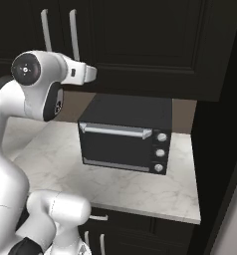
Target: The dining table condiment station is running low on shaker. Refill the condiment station by opening the cabinet and taking the shaker from the cabinet and placing it on the dining table.
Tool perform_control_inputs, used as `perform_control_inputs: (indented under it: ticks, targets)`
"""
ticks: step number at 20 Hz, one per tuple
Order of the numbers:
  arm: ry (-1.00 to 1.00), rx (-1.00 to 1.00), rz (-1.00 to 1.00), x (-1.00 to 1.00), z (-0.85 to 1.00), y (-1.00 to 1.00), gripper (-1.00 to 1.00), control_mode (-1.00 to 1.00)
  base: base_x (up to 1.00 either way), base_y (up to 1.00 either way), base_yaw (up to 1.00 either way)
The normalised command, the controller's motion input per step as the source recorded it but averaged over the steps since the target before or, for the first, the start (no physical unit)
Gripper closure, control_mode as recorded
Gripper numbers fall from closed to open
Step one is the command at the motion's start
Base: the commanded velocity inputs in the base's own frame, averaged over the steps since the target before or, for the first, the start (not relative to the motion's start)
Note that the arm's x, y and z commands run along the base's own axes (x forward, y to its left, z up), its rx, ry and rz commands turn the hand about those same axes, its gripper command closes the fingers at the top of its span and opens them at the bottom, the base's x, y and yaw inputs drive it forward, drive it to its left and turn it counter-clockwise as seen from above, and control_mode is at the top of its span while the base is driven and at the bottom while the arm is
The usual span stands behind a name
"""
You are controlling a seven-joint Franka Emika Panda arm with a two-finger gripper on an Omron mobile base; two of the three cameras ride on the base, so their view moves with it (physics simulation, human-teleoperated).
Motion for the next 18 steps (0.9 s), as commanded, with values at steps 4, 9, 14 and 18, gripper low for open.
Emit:
perform_control_inputs:
  ticks: [4, 9, 14, 18]
  targets:
    - [-0.16, 0.0, 0.13, 0.04, 0.26, -0.2, -1.0, -1.0, 0.0, 0.0, 0.0]
    - [-0.1, 0.0, 0.06, 0.06, 0.19, -0.1, -1.0, -1.0, 0.0, 0.0, 0.0]
    - [0.02, 0.0, 0.0, 0.37, 0.0, 0.0, -1.0, -1.0, 0.0, 0.0, 0.0]
    - [0.1, 0.0, 0.0, 0.6, 0.0, 0.1, -1.0, -1.0, 0.0, 0.0, 0.0]
